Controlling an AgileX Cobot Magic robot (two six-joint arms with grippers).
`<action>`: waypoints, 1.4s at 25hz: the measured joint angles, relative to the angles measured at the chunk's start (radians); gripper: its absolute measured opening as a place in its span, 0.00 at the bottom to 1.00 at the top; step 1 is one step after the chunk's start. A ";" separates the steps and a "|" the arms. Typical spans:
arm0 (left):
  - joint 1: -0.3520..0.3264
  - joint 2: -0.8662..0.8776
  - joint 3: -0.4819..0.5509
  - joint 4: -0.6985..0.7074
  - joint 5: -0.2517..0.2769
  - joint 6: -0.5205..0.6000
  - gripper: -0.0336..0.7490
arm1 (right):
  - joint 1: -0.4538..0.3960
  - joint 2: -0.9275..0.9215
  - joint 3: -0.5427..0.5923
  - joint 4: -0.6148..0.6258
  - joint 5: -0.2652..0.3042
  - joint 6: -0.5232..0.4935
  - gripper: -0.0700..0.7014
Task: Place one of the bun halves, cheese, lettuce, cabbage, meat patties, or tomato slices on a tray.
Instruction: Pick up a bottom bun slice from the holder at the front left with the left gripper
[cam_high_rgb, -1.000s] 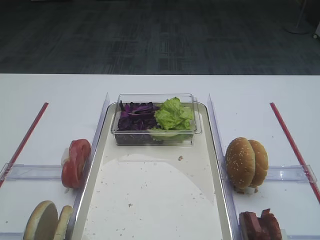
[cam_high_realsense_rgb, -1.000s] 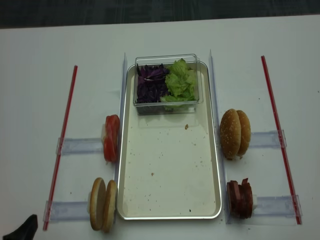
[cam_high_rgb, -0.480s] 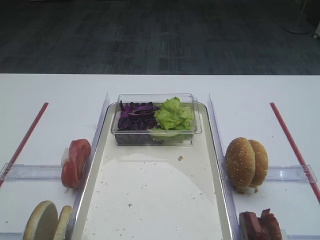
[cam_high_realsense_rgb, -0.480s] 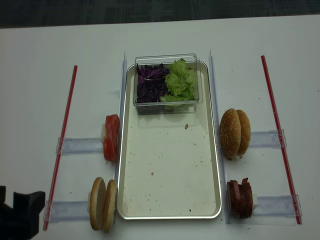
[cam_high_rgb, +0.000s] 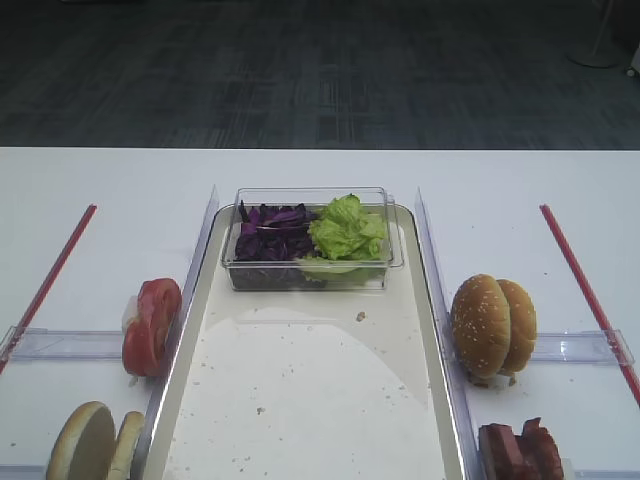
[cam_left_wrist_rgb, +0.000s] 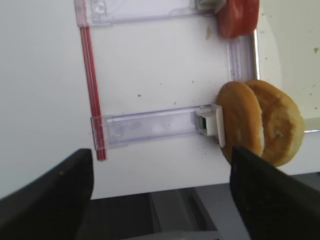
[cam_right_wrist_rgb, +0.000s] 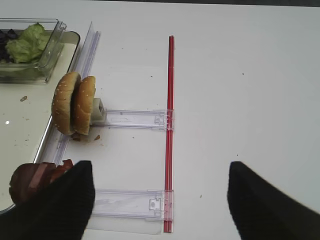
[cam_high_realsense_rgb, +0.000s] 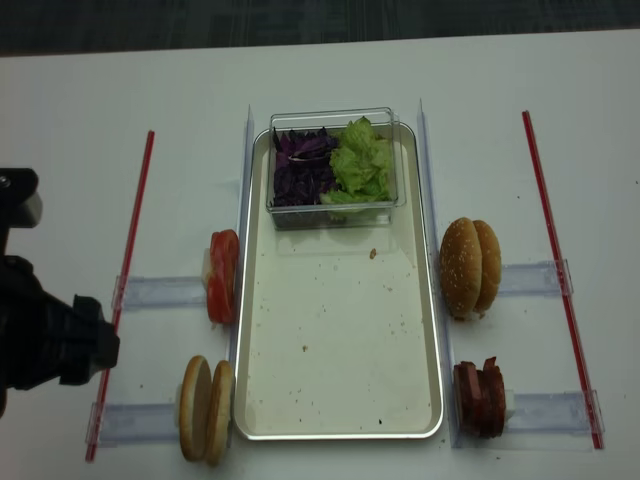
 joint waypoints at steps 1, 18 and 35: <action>0.000 0.034 -0.010 0.000 0.005 0.000 0.71 | 0.000 0.000 0.000 0.000 0.000 0.000 0.83; 0.000 0.265 -0.035 0.000 0.036 0.000 0.71 | 0.000 0.000 0.000 0.000 0.000 0.000 0.83; -0.013 0.265 -0.036 -0.051 0.036 -0.029 0.71 | 0.000 0.000 0.000 0.000 0.000 0.000 0.83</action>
